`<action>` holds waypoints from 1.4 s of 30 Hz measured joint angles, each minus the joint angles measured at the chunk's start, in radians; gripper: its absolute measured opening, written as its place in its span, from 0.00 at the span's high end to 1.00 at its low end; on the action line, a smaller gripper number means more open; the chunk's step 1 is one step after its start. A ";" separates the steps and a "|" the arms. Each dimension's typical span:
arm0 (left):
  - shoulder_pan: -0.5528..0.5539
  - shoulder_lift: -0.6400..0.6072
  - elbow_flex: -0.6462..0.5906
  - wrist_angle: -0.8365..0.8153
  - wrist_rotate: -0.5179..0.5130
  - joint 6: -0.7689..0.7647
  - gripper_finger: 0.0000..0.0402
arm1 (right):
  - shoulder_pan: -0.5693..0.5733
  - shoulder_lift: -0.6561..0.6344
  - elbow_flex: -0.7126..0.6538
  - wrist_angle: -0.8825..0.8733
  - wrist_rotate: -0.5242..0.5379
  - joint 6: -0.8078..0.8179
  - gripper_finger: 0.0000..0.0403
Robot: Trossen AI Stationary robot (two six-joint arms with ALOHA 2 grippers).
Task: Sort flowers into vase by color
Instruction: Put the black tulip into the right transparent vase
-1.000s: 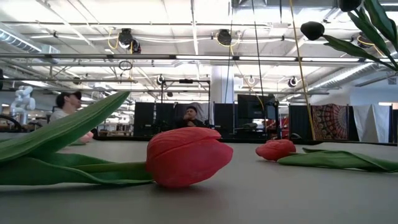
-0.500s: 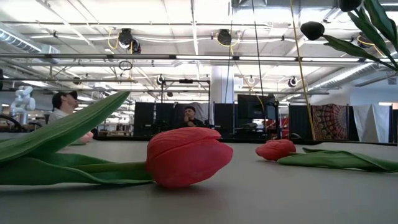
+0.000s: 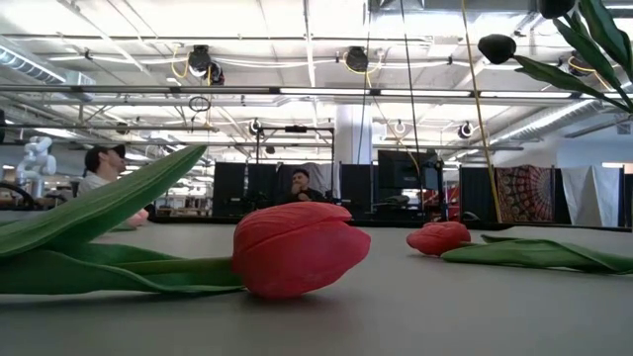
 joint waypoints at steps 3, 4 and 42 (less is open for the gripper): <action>0.000 0.000 0.000 0.000 0.000 -0.005 0.81 | 0.000 -0.029 0.000 -0.047 0.000 0.028 1.00; 0.000 0.000 0.000 0.000 0.000 -0.005 0.81 | 0.000 -0.039 0.000 -0.060 0.000 0.040 1.00; 0.000 0.000 0.000 0.000 -0.024 -0.007 0.81 | 0.000 -0.488 -0.489 -0.034 -0.054 0.250 1.00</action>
